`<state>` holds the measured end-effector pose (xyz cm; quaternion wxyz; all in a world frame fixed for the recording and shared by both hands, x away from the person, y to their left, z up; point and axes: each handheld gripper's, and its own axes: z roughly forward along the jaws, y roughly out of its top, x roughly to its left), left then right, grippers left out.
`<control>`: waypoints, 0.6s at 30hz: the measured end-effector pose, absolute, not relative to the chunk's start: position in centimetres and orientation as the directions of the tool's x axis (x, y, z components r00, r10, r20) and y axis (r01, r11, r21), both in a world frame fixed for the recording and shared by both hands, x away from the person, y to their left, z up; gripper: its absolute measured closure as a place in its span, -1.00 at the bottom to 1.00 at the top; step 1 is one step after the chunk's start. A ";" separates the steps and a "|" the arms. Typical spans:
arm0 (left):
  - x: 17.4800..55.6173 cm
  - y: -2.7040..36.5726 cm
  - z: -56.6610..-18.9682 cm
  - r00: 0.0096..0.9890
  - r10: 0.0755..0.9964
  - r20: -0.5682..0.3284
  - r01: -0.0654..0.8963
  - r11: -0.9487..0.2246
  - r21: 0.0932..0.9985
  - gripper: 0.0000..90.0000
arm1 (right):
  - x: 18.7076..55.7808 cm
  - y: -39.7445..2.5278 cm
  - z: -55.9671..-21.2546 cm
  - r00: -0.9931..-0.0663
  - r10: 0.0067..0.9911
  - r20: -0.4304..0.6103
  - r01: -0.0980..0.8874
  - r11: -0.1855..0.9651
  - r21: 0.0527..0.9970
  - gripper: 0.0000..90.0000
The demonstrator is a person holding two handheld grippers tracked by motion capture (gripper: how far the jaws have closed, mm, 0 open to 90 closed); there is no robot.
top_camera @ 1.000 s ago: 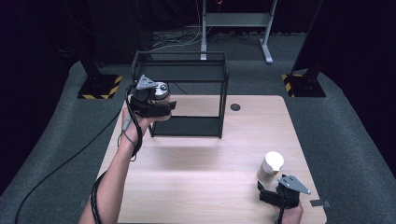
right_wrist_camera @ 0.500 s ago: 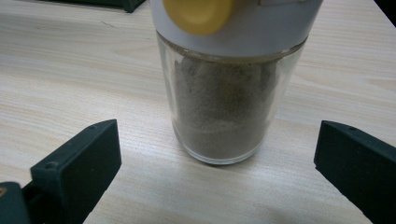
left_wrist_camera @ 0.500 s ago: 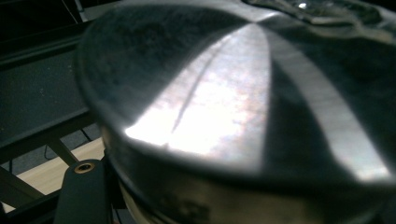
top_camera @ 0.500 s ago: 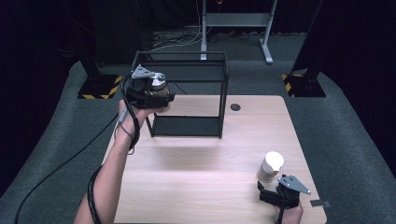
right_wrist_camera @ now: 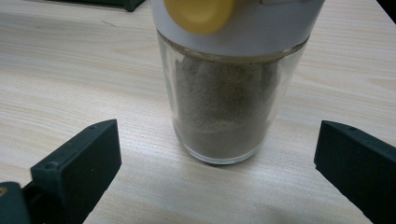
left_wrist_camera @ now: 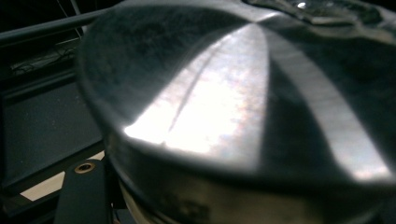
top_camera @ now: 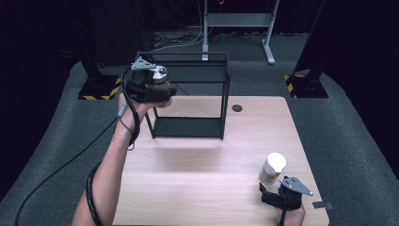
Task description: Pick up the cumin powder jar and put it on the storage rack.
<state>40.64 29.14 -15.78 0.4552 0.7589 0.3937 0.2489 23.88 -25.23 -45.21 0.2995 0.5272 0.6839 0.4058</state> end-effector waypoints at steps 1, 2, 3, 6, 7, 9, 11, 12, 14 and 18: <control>40.6 29.1 -15.7 0.566 0.824 0.018 0.370 -0.273 0.888 -0.32 | 23.9 -25.2 -45.2 -0.265 0.964 0.019 0.478 0.114 0.871 -1.00; 40.6 29.1 -15.6 0.567 0.823 0.018 0.369 -0.274 0.888 -0.32 | 23.9 -25.2 -45.2 -0.265 0.964 0.019 0.477 0.114 0.871 -1.00; 40.7 29.1 -15.4 0.569 0.822 0.016 0.370 -0.274 0.888 -0.32 | 23.8 -25.2 -45.2 -0.265 0.964 0.019 0.476 0.114 0.872 -1.00; 40.8 29.1 -15.2 0.569 0.822 0.013 0.373 -0.272 0.887 -0.32 | 23.9 -25.3 -45.2 -0.266 0.964 0.020 0.477 0.114 0.872 -1.00; 40.9 29.0 -15.1 0.570 0.822 0.013 0.372 -0.272 0.887 -0.32 | 23.8 -25.3 -45.2 -0.266 0.964 0.019 0.476 0.114 0.872 -1.00; 41.0 29.0 -14.8 0.571 0.821 0.014 0.374 -0.275 0.886 -0.32 | 23.8 -25.3 -45.2 -0.266 0.964 0.020 0.476 0.114 0.872 -1.00; 41.0 29.0 -14.6 0.572 0.820 0.015 0.373 -0.276 0.886 -0.32 | 23.8 -25.3 -45.2 -0.266 0.964 0.020 0.476 0.113 0.872 -1.00; 41.0 29.0 -14.5 0.573 0.819 0.013 0.372 -0.274 0.887 -0.32 | 23.9 -25.3 -45.2 -0.267 0.963 0.020 0.476 0.114 0.872 -1.00; 41.0 29.0 -14.2 0.572 0.820 0.016 0.369 -0.274 0.888 -0.32 | 23.9 -25.3 -45.2 -0.268 0.963 0.020 0.477 0.114 0.871 -1.00; 41.3 28.9 -13.5 0.567 0.824 0.025 0.360 -0.274 0.892 -0.32 | 23.9 -25.3 -45.2 -0.269 0.963 0.021 0.478 0.114 0.871 -1.00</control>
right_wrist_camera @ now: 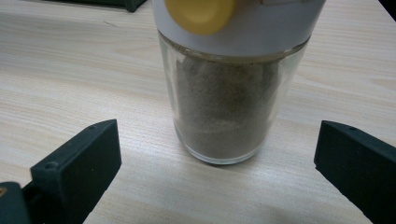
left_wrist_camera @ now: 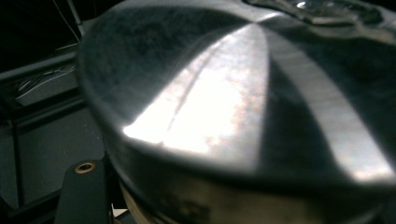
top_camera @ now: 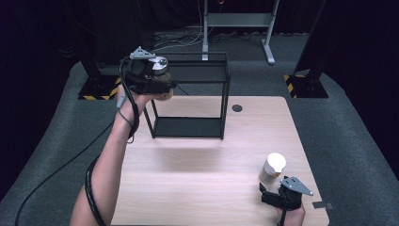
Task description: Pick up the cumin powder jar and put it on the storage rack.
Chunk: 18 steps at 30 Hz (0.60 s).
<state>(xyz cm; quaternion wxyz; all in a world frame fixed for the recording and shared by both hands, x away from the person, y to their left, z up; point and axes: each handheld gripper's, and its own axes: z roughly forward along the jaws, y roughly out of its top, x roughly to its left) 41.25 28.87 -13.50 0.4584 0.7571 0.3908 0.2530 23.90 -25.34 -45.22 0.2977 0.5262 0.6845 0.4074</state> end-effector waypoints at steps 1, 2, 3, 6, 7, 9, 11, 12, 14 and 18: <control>41.4 28.8 -13.3 0.564 0.826 0.027 0.359 -0.274 0.892 -0.32 | 23.9 -25.3 -45.2 -0.269 0.963 0.021 0.478 0.114 0.871 -1.00; 41.7 28.7 -13.2 0.561 0.827 0.029 0.360 -0.275 0.892 -0.32 | 23.9 -25.3 -45.2 -0.269 0.963 0.022 0.478 0.114 0.871 -1.00; 41.9 28.6 -13.0 0.556 0.830 0.029 0.362 -0.273 0.891 -0.32 | 23.9 -25.3 -45.2 -0.269 0.963 0.022 0.478 0.114 0.871 -1.00; 42.5 28.5 -12.6 0.543 0.839 0.029 0.367 -0.269 0.890 -0.32 | 23.9 -25.4 -45.2 -0.269 0.963 0.023 0.477 0.112 0.872 -1.00; 42.7 28.5 -12.6 0.540 0.841 0.028 0.370 -0.267 0.890 -0.32 | 23.9 -25.4 -45.3 -0.270 0.963 0.021 0.475 0.114 0.873 -1.00; 43.0 28.5 -12.4 0.530 0.847 0.031 0.373 -0.266 0.889 -0.32 | 23.9 -25.4 -45.3 -0.269 0.963 0.020 0.475 0.114 0.873 -1.00; 43.4 28.6 -12.4 0.523 0.852 0.024 0.375 -0.255 0.891 -0.32 | 23.9 -25.4 -45.3 -0.270 0.963 0.020 0.475 0.114 0.873 -1.00; 43.6 28.7 -12.4 0.519 0.855 0.021 0.377 -0.250 0.892 -0.32 | 23.8 -25.4 -45.3 -0.270 0.963 0.020 0.474 0.114 0.873 -1.00; 44.0 28.8 -12.4 0.510 0.860 0.016 0.383 -0.243 0.891 -0.32 | 23.8 -25.4 -45.3 -0.270 0.963 0.020 0.474 0.115 0.873 -1.00; 44.9 28.8 -12.4 0.487 0.874 0.012 0.404 -0.237 0.884 -0.32 | 23.9 -25.4 -45.3 -0.272 0.962 0.019 0.475 0.117 0.872 -1.00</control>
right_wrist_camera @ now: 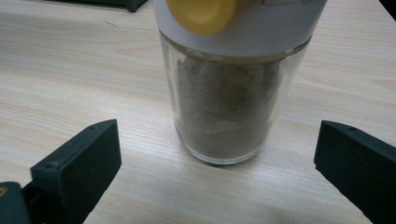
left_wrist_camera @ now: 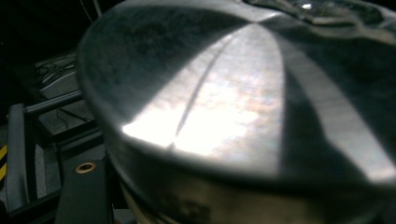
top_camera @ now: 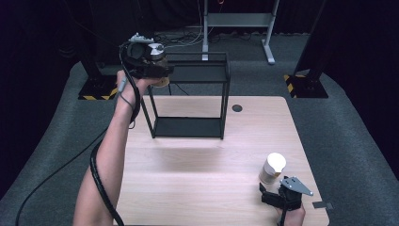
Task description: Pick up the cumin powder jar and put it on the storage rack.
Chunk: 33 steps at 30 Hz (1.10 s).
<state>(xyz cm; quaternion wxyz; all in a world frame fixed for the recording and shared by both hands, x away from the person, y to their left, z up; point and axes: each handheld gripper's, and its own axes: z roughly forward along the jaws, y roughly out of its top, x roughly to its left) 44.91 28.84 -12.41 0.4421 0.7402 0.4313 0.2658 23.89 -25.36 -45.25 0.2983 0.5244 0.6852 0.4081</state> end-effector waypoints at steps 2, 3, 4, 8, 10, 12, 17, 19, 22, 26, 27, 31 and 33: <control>45.4 29.0 -12.6 0.470 0.882 0.002 0.413 -0.223 0.883 -0.32 | 23.8 -25.4 -45.3 -0.272 0.962 0.019 0.474 0.117 0.873 -1.00; 45.6 29.0 -12.6 0.464 0.886 -0.001 0.416 -0.217 0.883 -0.32 | 23.8 -25.4 -45.3 -0.272 0.962 0.019 0.472 0.116 0.874 -1.00; 45.9 29.1 -12.7 0.459 0.888 -0.004 0.418 -0.212 0.883 -0.32 | 23.8 -25.4 -45.3 -0.271 0.962 0.019 0.471 0.116 0.874 -1.00; 46.5 28.9 -13.1 0.446 0.895 -0.002 0.425 -0.210 0.881 -0.32 | 23.8 -25.4 -45.3 -0.273 0.962 0.017 0.471 0.118 0.874 -1.00; 46.9 28.7 -13.3 0.440 0.898 0.004 0.428 -0.215 0.878 -0.32 | 23.8 -25.4 -45.3 -0.272 0.962 0.018 0.469 0.116 0.875 -1.00; 47.2 28.7 -13.2 0.434 0.901 0.008 0.434 -0.217 0.874 -0.32 | 23.8 -25.4 -45.3 -0.272 0.962 0.018 0.469 0.116 0.876 -1.00; 48.0 28.7 -13.2 0.421 0.907 0.001 0.441 -0.205 0.874 -0.32 | 23.7 -25.3 -45.3 -0.272 0.962 0.015 0.468 0.119 0.876 -1.00; 48.1 28.6 -13.3 0.414 0.910 0.008 0.441 -0.209 0.873 -0.32 | 23.7 -25.3 -45.3 -0.271 0.963 0.015 0.468 0.118 0.876 -1.00; 48.4 28.9 -13.5 0.408 0.913 -0.008 0.444 -0.190 0.876 -0.32 | 23.7 -25.3 -45.3 -0.271 0.963 0.014 0.467 0.118 0.876 -1.00; 48.8 28.9 -13.7 0.399 0.917 0.000 0.448 -0.194 0.873 -0.32 | 23.7 -25.3 -45.4 -0.270 0.963 0.015 0.467 0.117 0.877 -1.00; 48.8 28.9 -13.8 0.394 0.919 -0.002 0.447 -0.190 0.874 -0.32 | 23.7 -25.3 -45.4 -0.270 0.963 0.016 0.467 0.116 0.877 -1.00; 48.8 29.1 -14.5 0.378 0.926 -0.003 0.429 -0.172 0.887 -0.32 | 23.7 -25.3 -45.4 -0.271 0.962 0.016 0.467 0.117 0.877 -1.00; 48.9 29.1 -14.4 0.373 0.928 -0.003 0.431 -0.171 0.886 -0.32 | 23.7 -25.4 -45.4 -0.269 0.963 0.018 0.466 0.114 0.878 -1.00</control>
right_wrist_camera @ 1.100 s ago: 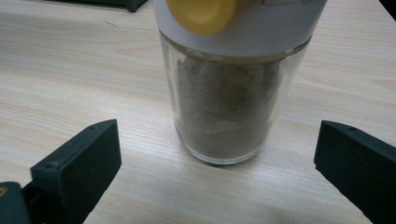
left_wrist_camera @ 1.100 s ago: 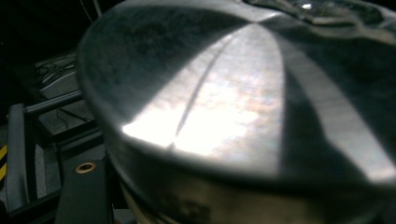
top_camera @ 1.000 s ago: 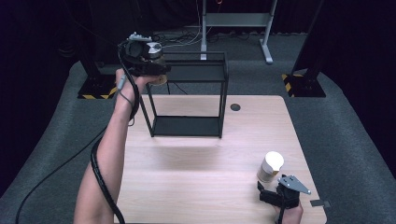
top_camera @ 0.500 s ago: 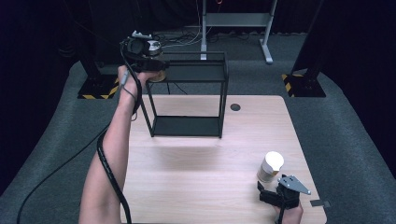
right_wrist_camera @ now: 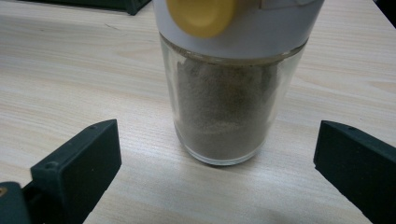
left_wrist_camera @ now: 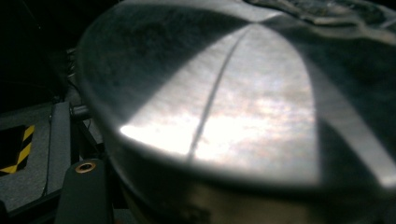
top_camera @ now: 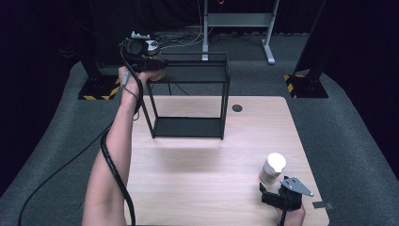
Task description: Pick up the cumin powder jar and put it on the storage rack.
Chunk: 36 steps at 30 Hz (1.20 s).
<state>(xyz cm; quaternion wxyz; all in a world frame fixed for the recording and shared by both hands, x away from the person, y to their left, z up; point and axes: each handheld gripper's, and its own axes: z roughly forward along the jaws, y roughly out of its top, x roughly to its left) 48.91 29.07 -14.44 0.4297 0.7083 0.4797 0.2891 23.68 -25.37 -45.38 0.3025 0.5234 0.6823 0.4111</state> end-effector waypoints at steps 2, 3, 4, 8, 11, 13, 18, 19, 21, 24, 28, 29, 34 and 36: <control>49.0 29.0 -14.4 0.375 0.927 0.002 0.431 -0.177 0.885 -0.32 | 23.9 -25.4 -45.3 -0.269 0.963 0.022 0.475 0.113 0.873 -1.00; 49.1 29.1 -14.3 0.377 0.926 0.002 0.433 -0.178 0.884 -0.32 | 23.9 -25.4 -45.2 -0.271 0.962 0.021 0.476 0.115 0.872 -1.00; 49.2 29.1 -14.4 0.376 0.927 0.001 0.431 -0.176 0.885 -0.32 | 23.9 -25.4 -45.2 -0.273 0.962 0.019 0.475 0.118 0.872 -1.00; 49.4 29.0 -14.4 0.368 0.930 -0.002 0.434 -0.170 0.885 -0.32 | 23.8 -25.5 -45.3 -0.278 0.960 0.020 0.472 0.119 0.874 -1.00; 49.5 29.0 -14.3 0.368 0.930 0.000 0.439 -0.174 0.882 -0.32 | 23.8 -25.5 -45.3 -0.276 0.961 0.022 0.472 0.115 0.874 -1.00; 49.6 29.0 -14.3 0.371 0.928 0.000 0.438 -0.175 0.882 -0.32 | 23.9 -25.5 -45.3 -0.274 0.961 0.023 0.473 0.114 0.873 -1.00; 49.9 29.2 -13.9 0.375 0.927 0.001 0.450 -0.183 0.874 -0.32 | 24.2 -25.4 -45.1 -0.278 0.960 0.022 0.489 0.121 0.864 -1.00; 49.8 29.2 -14.1 0.377 0.926 0.002 0.444 -0.182 0.877 -0.32 | 24.2 -25.4 -45.0 -0.281 0.959 0.019 0.489 0.126 0.863 -1.00; 49.8 29.3 -14.1 0.380 0.925 0.001 0.441 -0.182 0.879 -0.32 | 24.1 -25.4 -45.1 -0.280 0.960 0.018 0.487 0.126 0.865 -1.00; 49.8 29.2 -13.9 0.375 0.927 0.002 0.450 -0.184 0.874 -0.32 | 24.2 -25.5 -45.1 -0.272 0.962 0.029 0.490 0.113 0.865 -1.00; 49.7 29.0 -13.9 0.364 0.931 0.007 0.451 -0.183 0.874 -0.32 | 24.0 -25.5 -45.2 -0.276 0.961 0.024 0.479 0.115 0.870 -1.00; 49.7 29.0 -13.9 0.364 0.931 0.008 0.452 -0.184 0.873 -0.32 | 24.0 -25.5 -45.2 -0.275 0.961 0.025 0.478 0.114 0.871 -1.00; 49.8 29.0 -13.8 0.367 0.930 0.011 0.452 -0.189 0.871 -0.33 | 23.9 -25.5 -45.2 -0.276 0.961 0.026 0.477 0.114 0.872 -1.00; 49.9 28.9 -13.7 0.366 0.931 0.009 0.460 -0.189 0.868 -0.33 | 23.9 -25.5 -45.3 -0.275 0.961 0.026 0.475 0.112 0.873 -1.00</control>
